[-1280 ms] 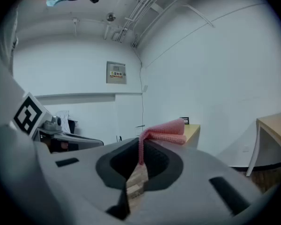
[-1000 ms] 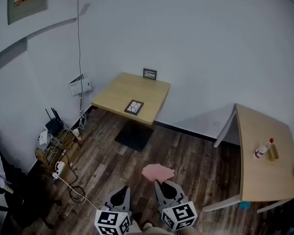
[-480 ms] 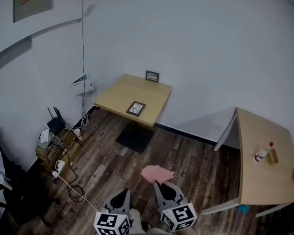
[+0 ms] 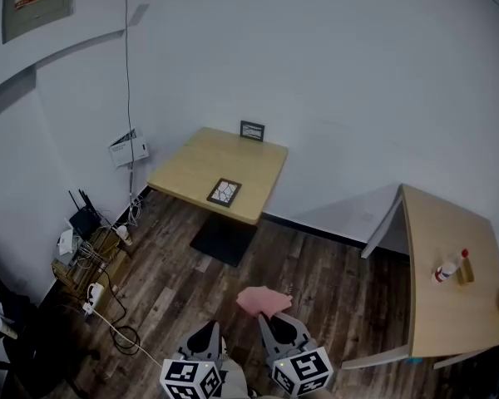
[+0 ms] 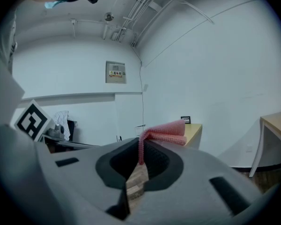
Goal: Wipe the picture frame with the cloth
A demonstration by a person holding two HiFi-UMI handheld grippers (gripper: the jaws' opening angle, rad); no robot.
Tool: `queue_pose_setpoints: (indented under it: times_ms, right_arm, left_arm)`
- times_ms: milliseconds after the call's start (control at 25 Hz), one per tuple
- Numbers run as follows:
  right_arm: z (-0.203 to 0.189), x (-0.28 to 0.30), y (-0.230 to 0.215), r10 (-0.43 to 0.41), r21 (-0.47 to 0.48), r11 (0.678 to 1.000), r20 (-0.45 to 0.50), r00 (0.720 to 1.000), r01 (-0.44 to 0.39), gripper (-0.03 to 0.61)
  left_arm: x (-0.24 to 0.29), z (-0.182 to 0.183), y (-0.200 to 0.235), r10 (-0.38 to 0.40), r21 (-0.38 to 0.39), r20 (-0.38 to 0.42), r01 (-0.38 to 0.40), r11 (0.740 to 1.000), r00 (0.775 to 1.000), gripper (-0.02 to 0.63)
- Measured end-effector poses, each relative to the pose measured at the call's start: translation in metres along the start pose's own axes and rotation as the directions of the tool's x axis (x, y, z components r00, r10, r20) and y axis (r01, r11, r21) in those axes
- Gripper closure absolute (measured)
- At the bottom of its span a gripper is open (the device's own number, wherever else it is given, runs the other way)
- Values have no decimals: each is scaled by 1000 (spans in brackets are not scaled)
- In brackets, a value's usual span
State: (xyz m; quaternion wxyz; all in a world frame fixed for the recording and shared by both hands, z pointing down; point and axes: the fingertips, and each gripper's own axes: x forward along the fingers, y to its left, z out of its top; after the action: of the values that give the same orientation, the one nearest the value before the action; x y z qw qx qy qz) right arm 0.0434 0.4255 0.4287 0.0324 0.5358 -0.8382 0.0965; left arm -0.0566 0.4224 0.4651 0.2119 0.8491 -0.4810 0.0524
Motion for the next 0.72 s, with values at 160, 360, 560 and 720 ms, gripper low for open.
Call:
queue_pose_setpoints:
  times_ms: [160, 360, 560, 720]
  right_arm:
    - [3, 38, -22, 0, 2, 1000, -21, 1000, 0, 568]
    - [20, 95, -46, -12, -1, 1000, -25, 1000, 12, 568]
    - [38, 152, -62, -8, -18, 1000, -21, 1000, 8, 568]
    - [54, 196, -72, -10, -36, 999, -18, 1000, 9, 568]
  left_arm:
    - [41, 17, 20, -1, -12, -5, 1, 1000, 1000, 609]
    - [92, 47, 49, -17, -20, -4, 16, 1000, 1000, 609]
    - [136, 82, 76, -35, -16, 9, 35, 999, 999, 609]
    - [168, 105, 105, -32, -20, 21, 33, 999, 999, 609]
